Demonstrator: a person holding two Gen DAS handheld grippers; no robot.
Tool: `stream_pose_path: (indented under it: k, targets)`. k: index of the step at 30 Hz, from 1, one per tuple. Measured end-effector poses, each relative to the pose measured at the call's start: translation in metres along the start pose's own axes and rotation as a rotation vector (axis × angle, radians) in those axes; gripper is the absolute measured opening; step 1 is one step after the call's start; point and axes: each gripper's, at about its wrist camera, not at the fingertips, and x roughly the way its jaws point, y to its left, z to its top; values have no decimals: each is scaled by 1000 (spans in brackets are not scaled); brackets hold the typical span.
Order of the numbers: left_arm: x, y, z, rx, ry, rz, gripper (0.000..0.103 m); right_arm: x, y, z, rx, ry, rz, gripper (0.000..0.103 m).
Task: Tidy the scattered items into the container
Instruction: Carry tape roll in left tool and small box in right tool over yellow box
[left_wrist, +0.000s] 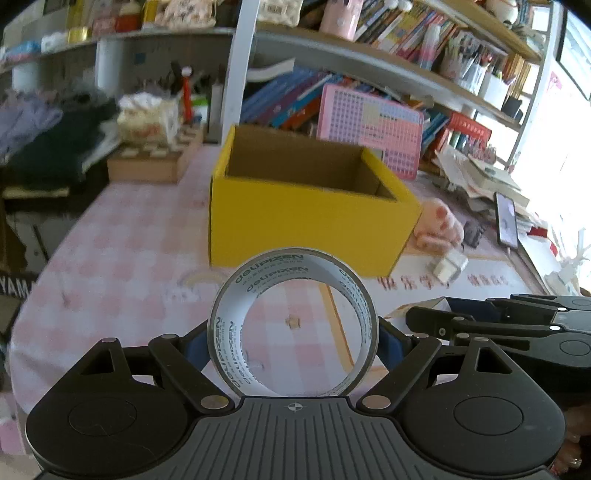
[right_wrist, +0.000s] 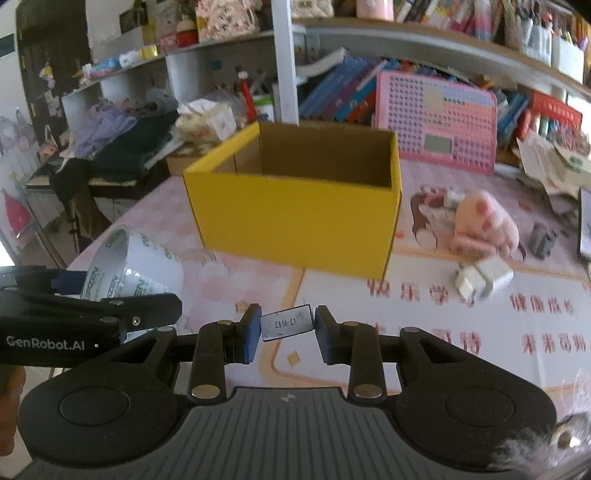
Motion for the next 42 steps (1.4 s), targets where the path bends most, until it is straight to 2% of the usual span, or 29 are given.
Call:
stream_pose_path:
  k: [9,15,19,23,31,37,42]
  targets:
    - [3,-5,50,83,-121,-19,88,-6,-12,52,-64,-150,-5,29]
    - [24,-10,91,135,-169,-19,88,12,-35,91,-74,-182,-7,29]
    - [48,-14,118,176,-168,-2,88,37,-51,114,-91,-170,-1,29]
    - [86,-17,141,204,-120,20,88,76,-65,137,-112,-114,14,29]
    - [169,-13,169,274,49,94,87,172,-84,170,-214,41,22,29]
    - [214,-19,172,405,158,131,88,220,-85,183,-397,140,45,29]
    - [238,-17,171,454,232,146,88,238,-81,182,-529,176,61,29]
